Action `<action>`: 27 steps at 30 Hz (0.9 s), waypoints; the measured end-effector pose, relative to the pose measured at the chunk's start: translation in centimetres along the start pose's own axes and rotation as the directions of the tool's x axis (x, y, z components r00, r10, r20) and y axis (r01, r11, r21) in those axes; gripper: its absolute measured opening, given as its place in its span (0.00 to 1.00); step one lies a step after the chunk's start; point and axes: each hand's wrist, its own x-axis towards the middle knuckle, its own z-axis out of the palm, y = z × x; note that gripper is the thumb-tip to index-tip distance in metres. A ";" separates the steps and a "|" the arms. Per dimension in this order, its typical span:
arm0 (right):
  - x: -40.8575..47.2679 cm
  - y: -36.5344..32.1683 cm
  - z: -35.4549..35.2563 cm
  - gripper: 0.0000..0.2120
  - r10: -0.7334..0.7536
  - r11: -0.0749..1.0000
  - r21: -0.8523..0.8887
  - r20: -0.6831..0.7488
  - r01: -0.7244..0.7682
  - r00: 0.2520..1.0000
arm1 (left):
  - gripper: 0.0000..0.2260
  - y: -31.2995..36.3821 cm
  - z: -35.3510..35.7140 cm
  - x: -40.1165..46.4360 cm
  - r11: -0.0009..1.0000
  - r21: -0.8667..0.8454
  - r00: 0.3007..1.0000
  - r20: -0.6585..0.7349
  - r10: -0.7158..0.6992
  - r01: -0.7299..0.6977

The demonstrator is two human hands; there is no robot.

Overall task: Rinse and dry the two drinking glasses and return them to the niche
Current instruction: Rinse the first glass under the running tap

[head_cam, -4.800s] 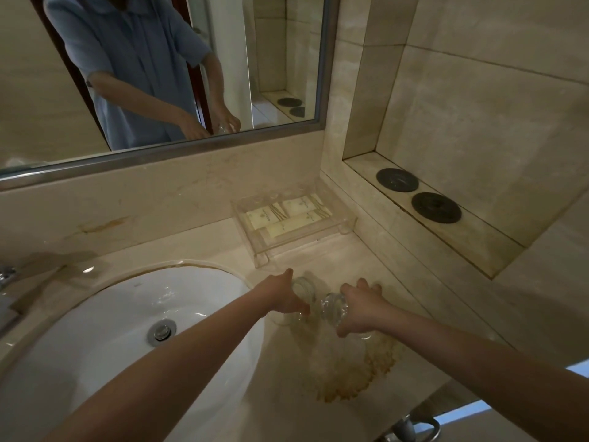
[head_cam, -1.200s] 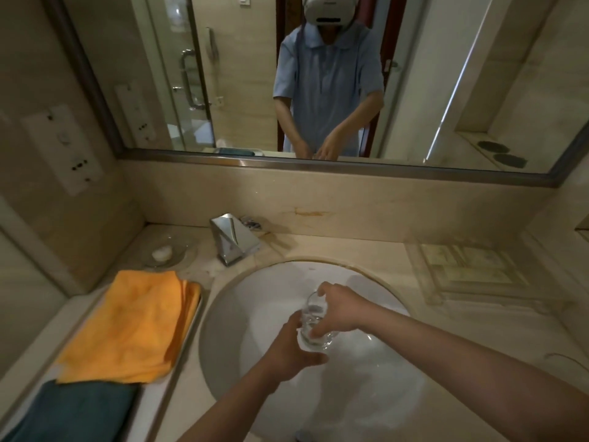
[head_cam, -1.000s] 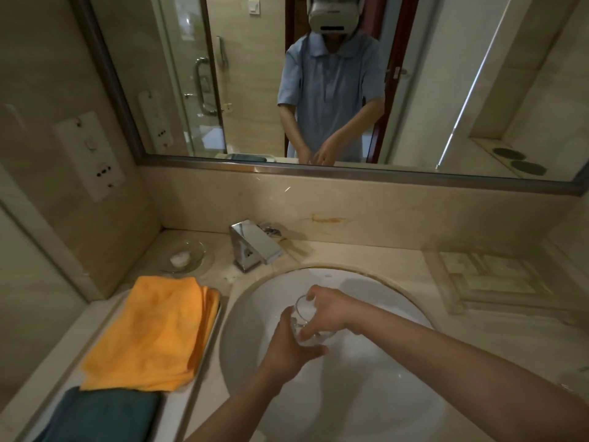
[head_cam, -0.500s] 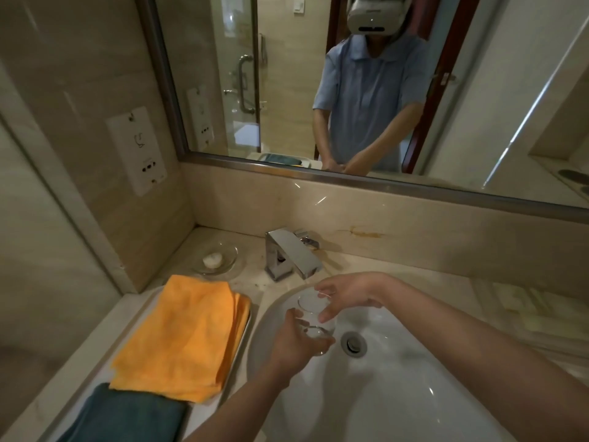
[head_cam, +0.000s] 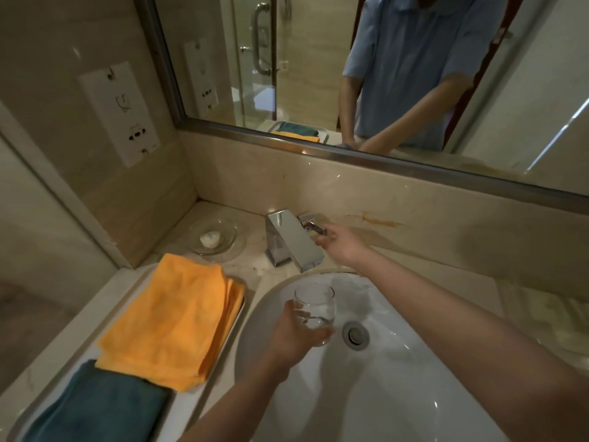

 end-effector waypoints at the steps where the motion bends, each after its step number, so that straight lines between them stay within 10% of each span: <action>1: 0.6 0.2 0.2 0.15 0.000 1.000 0.014 -0.051 0.001 0.999 | 0.30 -0.1 0.2 0.0 1.000 -0.015 1.000 -0.013 -0.006 0.006; 17: 4.8 2.2 0.9 0.15 -0.039 0.992 0.112 -0.159 0.057 0.986 | 0.33 0.2 1.5 1.8 0.938 -0.323 0.991 -0.003 -0.132 0.124; 22: 5.3 2.6 0.9 0.13 -0.014 0.981 0.192 -0.142 0.042 0.990 | 0.09 0.2 1.5 1.7 0.953 -0.280 0.993 0.051 -0.104 0.114; 27: 2.3 4.7 2.0 0.22 0.114 0.934 0.339 0.004 -0.109 0.993 | 0.10 -0.5 1.4 1.5 0.924 -0.342 0.985 0.101 -0.142 0.169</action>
